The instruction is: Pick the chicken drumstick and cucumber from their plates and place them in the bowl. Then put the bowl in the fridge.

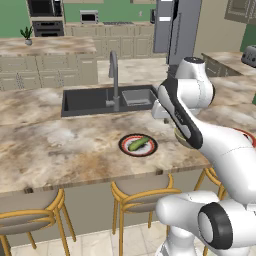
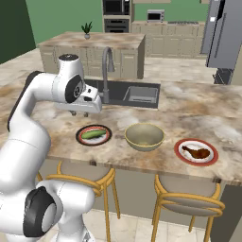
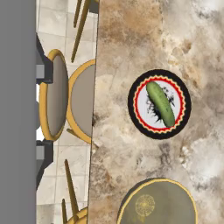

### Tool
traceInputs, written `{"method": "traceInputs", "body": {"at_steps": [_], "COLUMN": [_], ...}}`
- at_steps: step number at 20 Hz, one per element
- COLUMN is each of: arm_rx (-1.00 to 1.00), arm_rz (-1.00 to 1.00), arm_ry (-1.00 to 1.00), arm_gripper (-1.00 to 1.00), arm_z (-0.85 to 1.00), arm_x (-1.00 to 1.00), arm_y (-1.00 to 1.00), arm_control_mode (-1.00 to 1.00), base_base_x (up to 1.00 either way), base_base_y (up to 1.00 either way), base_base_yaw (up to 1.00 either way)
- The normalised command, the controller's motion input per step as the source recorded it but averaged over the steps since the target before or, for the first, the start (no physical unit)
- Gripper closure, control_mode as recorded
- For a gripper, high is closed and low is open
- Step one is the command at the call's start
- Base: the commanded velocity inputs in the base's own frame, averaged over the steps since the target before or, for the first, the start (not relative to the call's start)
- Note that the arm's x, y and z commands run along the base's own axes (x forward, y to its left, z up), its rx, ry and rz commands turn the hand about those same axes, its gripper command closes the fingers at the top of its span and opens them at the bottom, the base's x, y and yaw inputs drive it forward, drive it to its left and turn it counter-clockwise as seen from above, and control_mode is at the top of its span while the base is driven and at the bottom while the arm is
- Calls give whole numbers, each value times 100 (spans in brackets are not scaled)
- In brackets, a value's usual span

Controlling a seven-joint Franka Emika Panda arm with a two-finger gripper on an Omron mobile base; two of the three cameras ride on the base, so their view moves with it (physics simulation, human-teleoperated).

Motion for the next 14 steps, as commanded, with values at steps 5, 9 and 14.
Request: {"method": "traceInputs", "body": {"at_steps": [5, 9, 14], "arm_rx": [0, -2, 0], "arm_rz": [0, -6, -32], "arm_ry": [0, 2, 0], "arm_gripper": [-100, -100, -100], "arm_z": [0, -16, -25], "arm_x": [-2, -1, 21], "arm_y": [0, 8, 28], "arm_control_mode": [-100, -100, -100], "base_base_x": [0, 0, 0], "base_base_y": [0, 0, 0], "base_base_yaw": [0, 0, 0]}}
